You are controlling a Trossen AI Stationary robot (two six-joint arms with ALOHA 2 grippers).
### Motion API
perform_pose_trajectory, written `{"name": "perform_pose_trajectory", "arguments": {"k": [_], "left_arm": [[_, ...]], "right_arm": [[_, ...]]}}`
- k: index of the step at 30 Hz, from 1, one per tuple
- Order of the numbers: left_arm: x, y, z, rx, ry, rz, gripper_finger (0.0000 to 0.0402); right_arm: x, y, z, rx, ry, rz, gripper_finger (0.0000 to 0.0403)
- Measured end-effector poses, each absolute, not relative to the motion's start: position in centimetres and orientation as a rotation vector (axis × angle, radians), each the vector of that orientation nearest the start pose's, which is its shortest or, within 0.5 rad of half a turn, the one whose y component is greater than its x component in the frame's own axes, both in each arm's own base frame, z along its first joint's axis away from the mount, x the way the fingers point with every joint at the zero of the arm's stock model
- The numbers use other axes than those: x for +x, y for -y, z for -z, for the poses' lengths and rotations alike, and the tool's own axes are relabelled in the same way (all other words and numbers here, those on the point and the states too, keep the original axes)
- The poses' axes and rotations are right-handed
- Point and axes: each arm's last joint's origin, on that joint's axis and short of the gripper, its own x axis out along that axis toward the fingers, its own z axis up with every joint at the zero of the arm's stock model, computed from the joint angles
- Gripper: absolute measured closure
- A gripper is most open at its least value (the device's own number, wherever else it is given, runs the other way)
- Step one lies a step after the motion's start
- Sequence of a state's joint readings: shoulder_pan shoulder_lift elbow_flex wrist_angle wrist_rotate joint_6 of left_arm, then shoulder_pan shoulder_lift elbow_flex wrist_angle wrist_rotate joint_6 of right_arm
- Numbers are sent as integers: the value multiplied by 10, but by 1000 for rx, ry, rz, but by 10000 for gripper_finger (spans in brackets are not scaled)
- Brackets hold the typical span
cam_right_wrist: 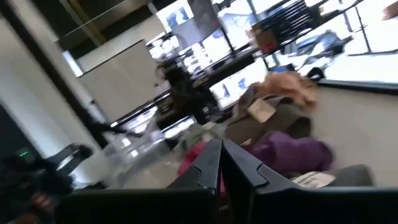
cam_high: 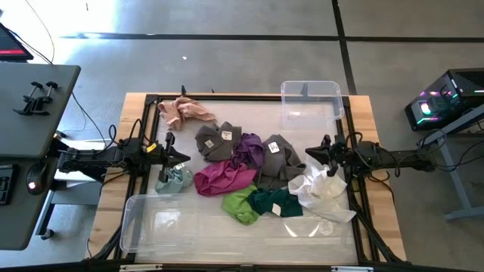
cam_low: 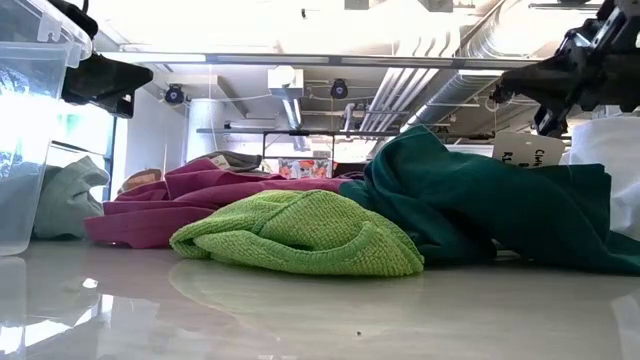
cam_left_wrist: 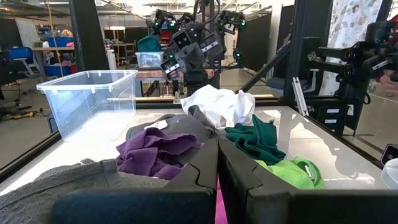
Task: Sort towels by color in basket
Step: Put the white towel into the top transparent bin
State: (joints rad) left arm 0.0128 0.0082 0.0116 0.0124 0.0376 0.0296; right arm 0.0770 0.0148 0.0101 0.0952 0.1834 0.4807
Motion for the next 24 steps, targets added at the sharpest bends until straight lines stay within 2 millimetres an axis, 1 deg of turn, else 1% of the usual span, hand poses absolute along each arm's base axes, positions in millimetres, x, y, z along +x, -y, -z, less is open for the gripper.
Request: {"name": "perform_pose_trajectory", "arguments": {"k": [5,8,11,13,17,20,22,24], "left_arm": [[97,0,-168,30,16,25,402],[97,0,-168,29,17,24,402],[97,0,-168,5,16,25,402],[97,0,-168,-14,16,25,401],[97,0,-168,-20,16,19,401],[97,0,-168,-70,15,20,401],[97,0,-168,-167,14,20,402],[97,0,-168,-317,13,18,402]], "right_arm": [[98,-5,-177,469,120,61,393],[100,-8,-182,430,126,27,393],[102,-12,-200,370,118,-7,384],[105,-15,-212,326,76,-7,374],[115,-21,-233,271,-121,40,345],[123,-27,-250,278,-359,61,315],[127,-31,-258,262,-555,94,291],[131,-35,-258,240,-761,141,268]]}}
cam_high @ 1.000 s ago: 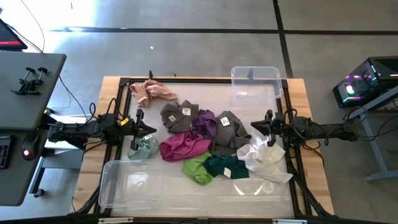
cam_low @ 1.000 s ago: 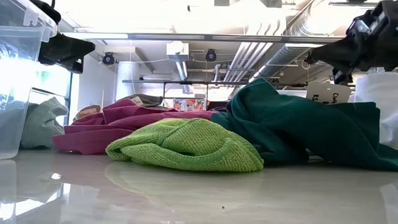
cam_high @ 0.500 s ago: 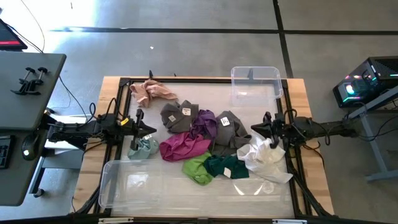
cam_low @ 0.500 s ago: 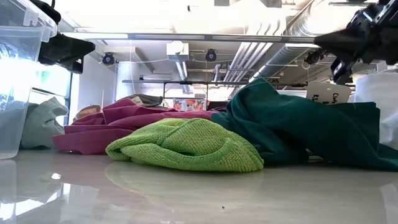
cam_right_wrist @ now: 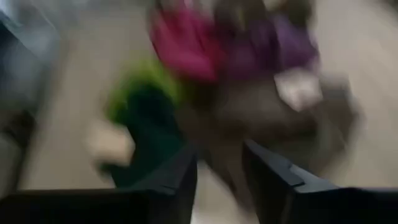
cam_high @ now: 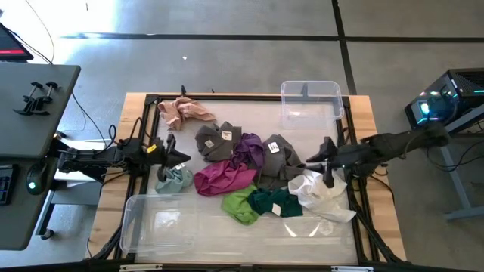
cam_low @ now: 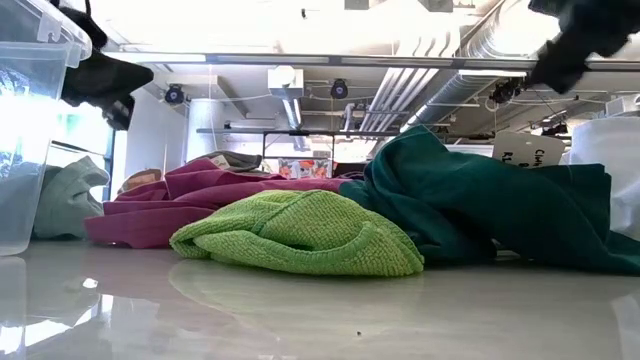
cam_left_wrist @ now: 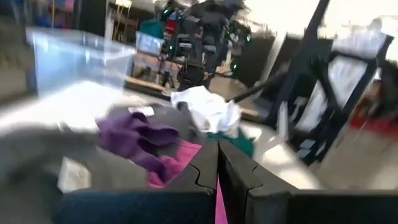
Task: Sort towels by color in basket
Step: Put the white towel into the top transparent bin
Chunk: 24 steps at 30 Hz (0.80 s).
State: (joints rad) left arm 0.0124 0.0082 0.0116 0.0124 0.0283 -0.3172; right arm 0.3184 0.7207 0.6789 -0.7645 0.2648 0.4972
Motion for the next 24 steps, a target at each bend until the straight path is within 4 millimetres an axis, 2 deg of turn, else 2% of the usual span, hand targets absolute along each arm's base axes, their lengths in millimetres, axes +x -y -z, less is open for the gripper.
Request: {"name": "perform_pose_trajectory", "arguments": {"k": [2,6,10,15,19,24], "left_arm": [[97,-1,-168,-409,14,11,402],[98,-1,-168,-425,12,6,402],[98,-1,-168,-425,14,0,402],[98,-1,-168,-425,14,0,402],[98,-1,-168,-414,16,1,401],[98,-1,-169,-407,22,2,401]], "right_arm": [[137,-41,-257,243,-926,160,246],[158,-60,-251,317,-1163,134,212],[175,-80,-227,338,-1331,199,200],[189,-97,-188,273,-1546,286,199],[199,-106,-161,192,-1627,310,202],[206,-111,-140,153,-1697,282,246]]}}
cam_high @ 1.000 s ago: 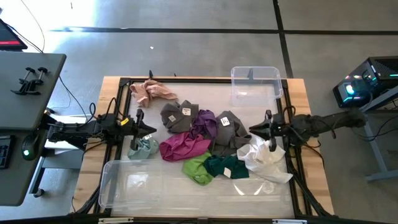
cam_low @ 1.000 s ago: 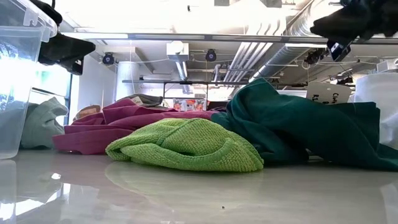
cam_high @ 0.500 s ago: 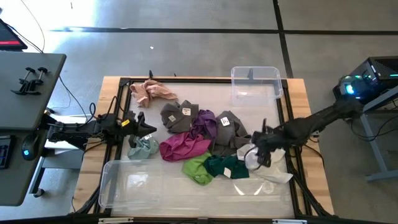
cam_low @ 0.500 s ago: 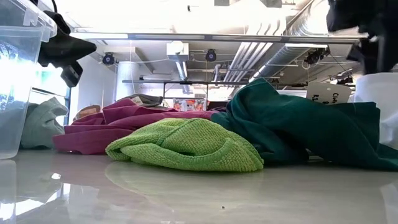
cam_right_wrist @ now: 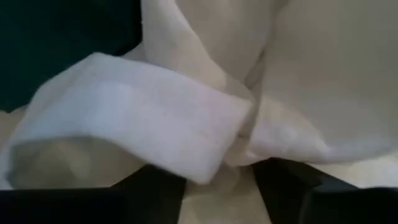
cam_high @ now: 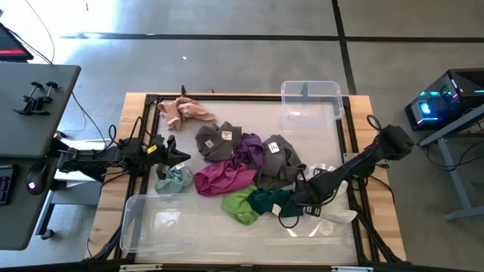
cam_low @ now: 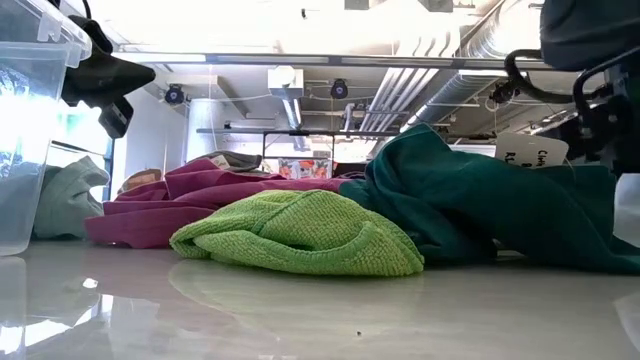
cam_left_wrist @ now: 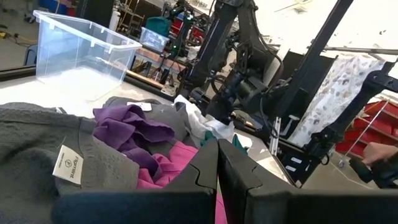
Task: Sort towels by color in basket
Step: Put the white towel into the top transparent bin
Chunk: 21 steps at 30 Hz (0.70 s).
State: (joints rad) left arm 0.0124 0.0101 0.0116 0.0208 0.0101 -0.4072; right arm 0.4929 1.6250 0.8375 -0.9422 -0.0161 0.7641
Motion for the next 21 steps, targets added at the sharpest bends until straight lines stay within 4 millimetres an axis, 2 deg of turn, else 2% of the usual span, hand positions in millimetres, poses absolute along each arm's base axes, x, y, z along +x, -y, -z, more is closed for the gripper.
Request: {"name": "perform_pose_trajectory", "arguments": {"k": [4,7,11,16,18,21], "left_arm": [[98,-1,-169,-405,22,2,402],[98,-1,-169,-406,21,2,402],[98,-1,-169,-406,25,3,401],[98,-1,-169,-398,26,3,402],[98,-1,-170,-392,37,5,402],[98,-1,-172,-382,61,10,402]], "right_arm": [[203,-110,-130,187,-1699,267,319],[197,-108,-130,231,-1667,289,380],[193,-108,-146,265,-1566,314,379],[192,-108,-203,426,-1461,319,392],[189,-107,-227,427,-1433,327,394],[191,-107,-273,386,-1276,314,388]]}}
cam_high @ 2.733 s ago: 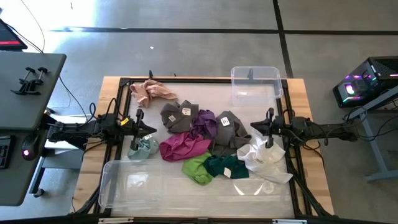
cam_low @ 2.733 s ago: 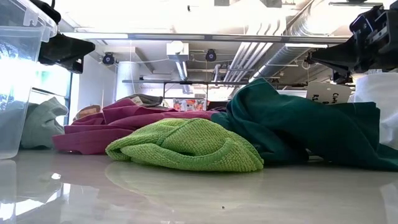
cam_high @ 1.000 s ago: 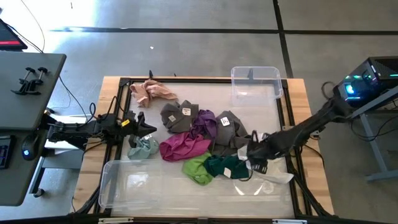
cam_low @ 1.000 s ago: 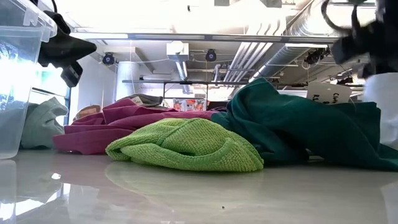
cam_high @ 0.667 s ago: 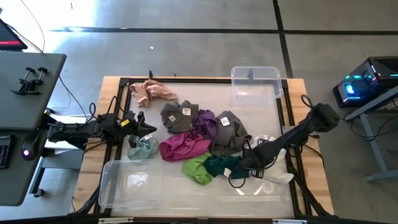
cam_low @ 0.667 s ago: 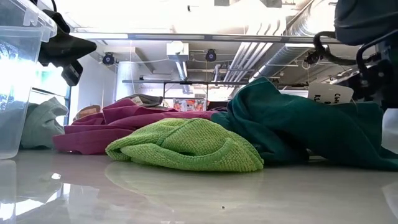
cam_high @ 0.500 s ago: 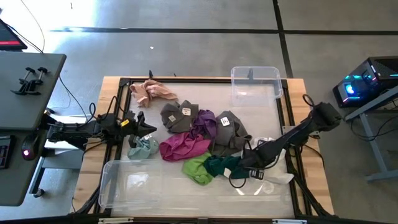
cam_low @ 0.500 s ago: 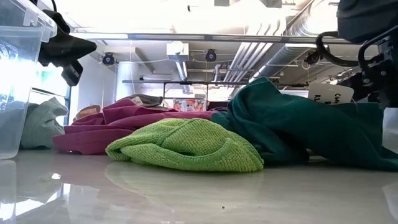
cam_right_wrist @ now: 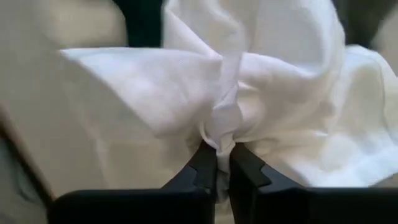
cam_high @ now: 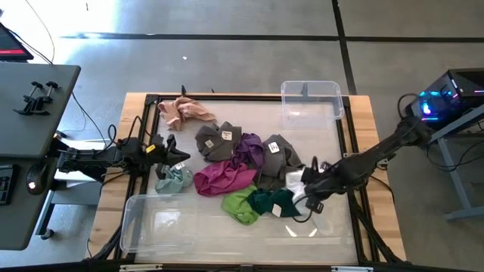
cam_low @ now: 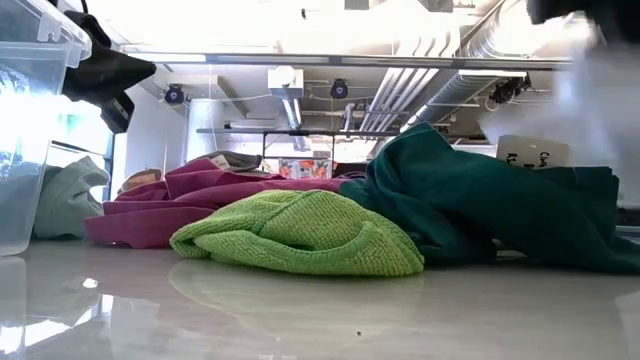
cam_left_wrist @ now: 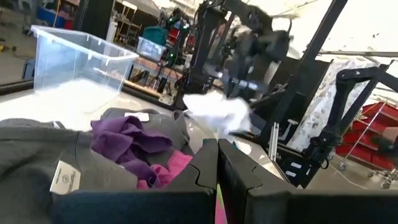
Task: Sort towels by color in basket
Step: Put the white towel into the top transparent bin
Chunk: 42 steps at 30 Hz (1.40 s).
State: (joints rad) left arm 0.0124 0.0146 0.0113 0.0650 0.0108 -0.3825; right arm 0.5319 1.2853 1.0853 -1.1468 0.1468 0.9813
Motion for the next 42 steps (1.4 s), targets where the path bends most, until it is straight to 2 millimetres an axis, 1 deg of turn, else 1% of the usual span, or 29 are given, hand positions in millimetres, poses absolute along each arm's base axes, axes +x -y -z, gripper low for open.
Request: {"name": "perform_pose_trajectory", "arguments": {"k": [2,5,8,10,13,16,20,22,24,27,29,31,34,37,40,42], "left_arm": [[98,-1,-173,-381,68,11,402],[98,-1,-173,-381,71,12,401],[98,-1,-173,-381,71,12,402],[98,-1,-173,-381,71,12,402],[98,-1,-173,-380,71,12,402],[98,-1,-174,-371,72,11,401],[98,-1,-175,-361,85,14,402],[97,-1,-176,-352,100,16,401],[97,-1,-177,-343,110,17,402],[97,-1,-178,-332,119,18,402],[97,-1,-178,-328,121,18,402],[97,-1,-178,-328,121,18,401],[97,-1,-178,-333,121,20,402],[97,-1,-178,-333,120,24,402],[97,-1,-178,-333,121,24,401],[97,-1,-178,-333,121,24,402]], "right_arm": [[190,-104,-298,303,-1187,354,391],[193,-97,-337,178,-972,426,396],[193,-85,-367,17,-798,550,396],[193,-72,-381,-87,-728,652,395],[190,-44,-396,-185,-681,823,396],[185,-9,-402,-239,-731,959,396],[176,37,-408,-230,-804,1131,396],[174,57,-410,-206,-848,1157,396],[175,75,-411,-176,-875,1137,396],[180,102,-406,-146,-879,1081,396],[182,119,-394,-128,-886,1051,396],[183,133,-377,-94,-915,1004,396],[181,149,-345,-30,-991,944,395],[177,162,-315,49,-1026,961,389],[175,172,-293,86,-1039,992,377],[174,178,-284,114,-1047,992,369]]}}
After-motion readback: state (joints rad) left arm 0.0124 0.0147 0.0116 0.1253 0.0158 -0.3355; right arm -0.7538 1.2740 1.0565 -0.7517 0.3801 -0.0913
